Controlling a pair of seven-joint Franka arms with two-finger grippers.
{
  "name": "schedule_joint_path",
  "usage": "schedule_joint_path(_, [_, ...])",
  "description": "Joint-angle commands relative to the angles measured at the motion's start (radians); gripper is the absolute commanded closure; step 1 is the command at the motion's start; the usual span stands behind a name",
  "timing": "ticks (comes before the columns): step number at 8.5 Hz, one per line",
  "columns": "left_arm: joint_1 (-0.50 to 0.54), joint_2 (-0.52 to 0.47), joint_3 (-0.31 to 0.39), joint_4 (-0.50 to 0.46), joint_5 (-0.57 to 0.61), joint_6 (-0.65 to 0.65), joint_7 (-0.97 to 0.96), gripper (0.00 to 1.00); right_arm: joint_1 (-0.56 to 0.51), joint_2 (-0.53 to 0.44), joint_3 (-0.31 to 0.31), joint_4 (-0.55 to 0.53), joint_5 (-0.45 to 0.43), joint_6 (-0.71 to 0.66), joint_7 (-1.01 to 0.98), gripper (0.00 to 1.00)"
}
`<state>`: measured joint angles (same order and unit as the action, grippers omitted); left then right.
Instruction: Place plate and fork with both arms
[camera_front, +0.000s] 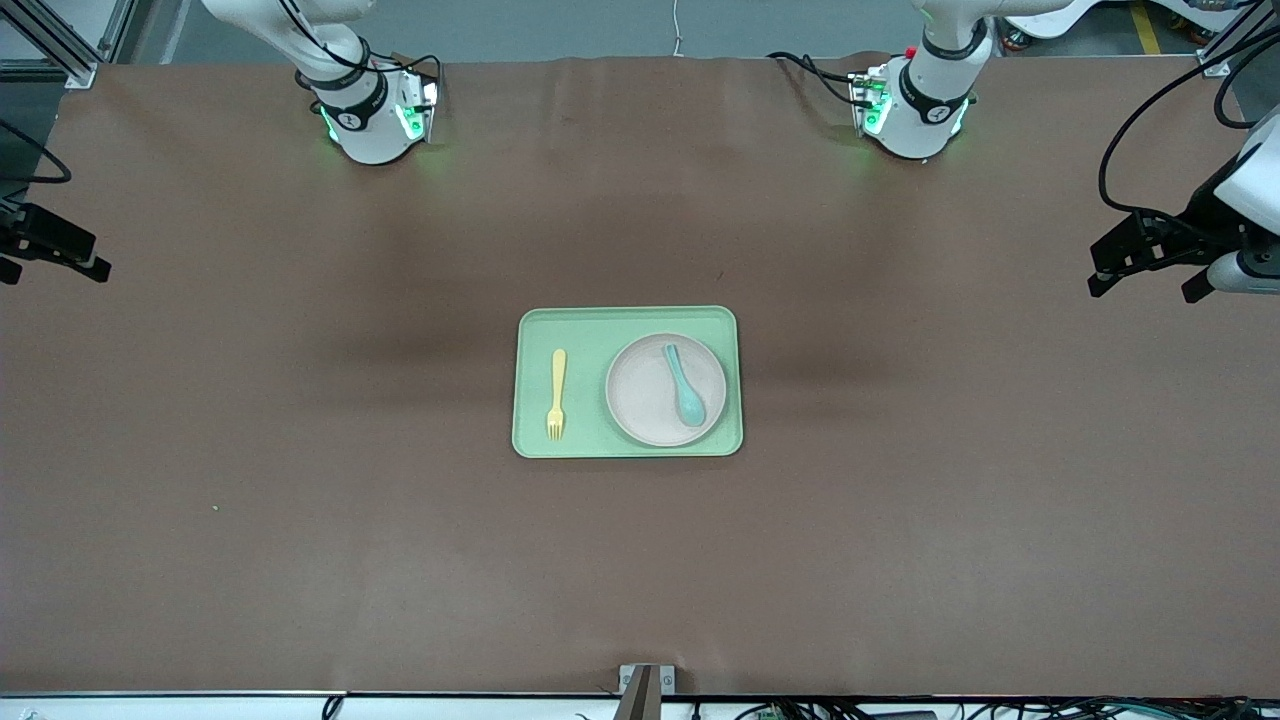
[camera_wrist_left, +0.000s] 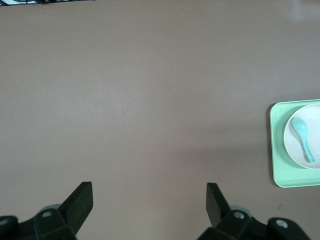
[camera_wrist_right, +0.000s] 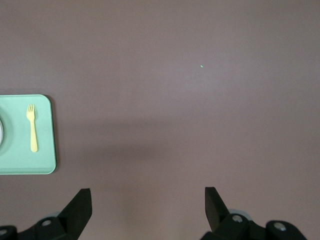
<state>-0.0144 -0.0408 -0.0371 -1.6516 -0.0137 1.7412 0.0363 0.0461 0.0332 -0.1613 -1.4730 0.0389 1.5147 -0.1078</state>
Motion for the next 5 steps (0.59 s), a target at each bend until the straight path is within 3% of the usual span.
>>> schedule_joint_path(1, [0.008, -0.016, -0.009, -0.004, 0.018, 0.006, -0.006, 0.0, 0.012, 0.008, 0.005, 0.022, -0.014, -0.014, 0.007, 0.0])
schedule_joint_path(4, [0.01, -0.013, -0.004, 0.009, 0.015, 0.006, -0.002, 0.0, 0.019, 0.01, 0.009, 0.016, -0.014, -0.045, 0.042, 0.0])
schedule_joint_path(5, [0.01, -0.011, -0.004, 0.012, 0.012, 0.006, -0.006, 0.0, -0.056, 0.01, 0.09, 0.016, -0.011, -0.044, 0.042, 0.0])
